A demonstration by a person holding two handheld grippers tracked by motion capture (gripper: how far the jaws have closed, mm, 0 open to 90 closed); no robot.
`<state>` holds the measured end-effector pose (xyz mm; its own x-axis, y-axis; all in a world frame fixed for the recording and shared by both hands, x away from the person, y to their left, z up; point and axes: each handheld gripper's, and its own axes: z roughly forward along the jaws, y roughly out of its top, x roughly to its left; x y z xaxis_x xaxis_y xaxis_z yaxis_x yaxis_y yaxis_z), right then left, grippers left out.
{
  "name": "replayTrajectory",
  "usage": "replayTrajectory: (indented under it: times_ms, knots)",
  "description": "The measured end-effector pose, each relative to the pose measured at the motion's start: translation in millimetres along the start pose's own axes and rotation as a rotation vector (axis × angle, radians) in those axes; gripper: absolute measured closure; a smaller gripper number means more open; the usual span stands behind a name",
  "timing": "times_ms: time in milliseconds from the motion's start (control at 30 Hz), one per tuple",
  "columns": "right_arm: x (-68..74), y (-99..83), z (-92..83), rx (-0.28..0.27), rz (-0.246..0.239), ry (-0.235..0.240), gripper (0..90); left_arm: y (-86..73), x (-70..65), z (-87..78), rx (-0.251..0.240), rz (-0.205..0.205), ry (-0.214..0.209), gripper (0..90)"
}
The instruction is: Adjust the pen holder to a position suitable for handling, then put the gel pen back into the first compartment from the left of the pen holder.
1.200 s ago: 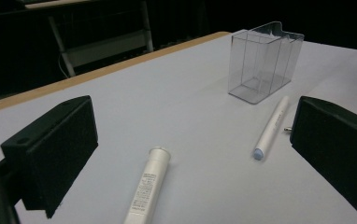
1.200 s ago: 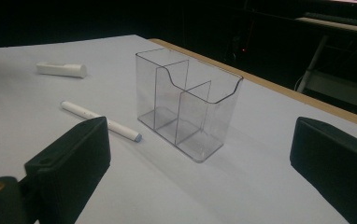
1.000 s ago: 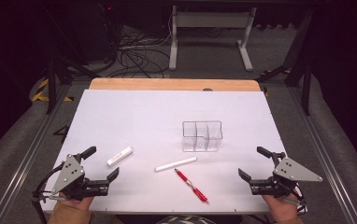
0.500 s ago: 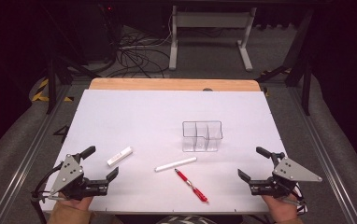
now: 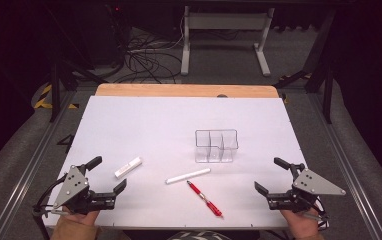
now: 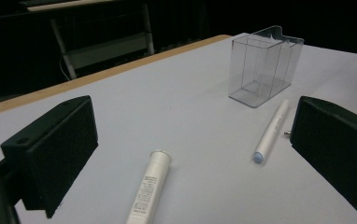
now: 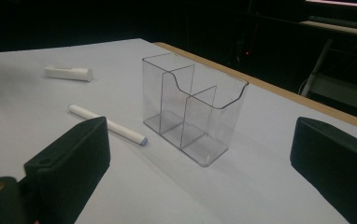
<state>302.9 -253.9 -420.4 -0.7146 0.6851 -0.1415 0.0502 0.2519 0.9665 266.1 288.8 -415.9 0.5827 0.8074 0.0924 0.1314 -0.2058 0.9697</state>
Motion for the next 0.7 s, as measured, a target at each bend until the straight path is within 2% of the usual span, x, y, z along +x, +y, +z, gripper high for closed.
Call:
replayTrajectory:
  times_ms: [700]
  knots:
    - [6.9, 10.1, 11.1, 0.006, -0.021, 0.049, 4.8, -0.1, 1.2, -3.1, -0.005, -0.007, 0.013, 1.7]
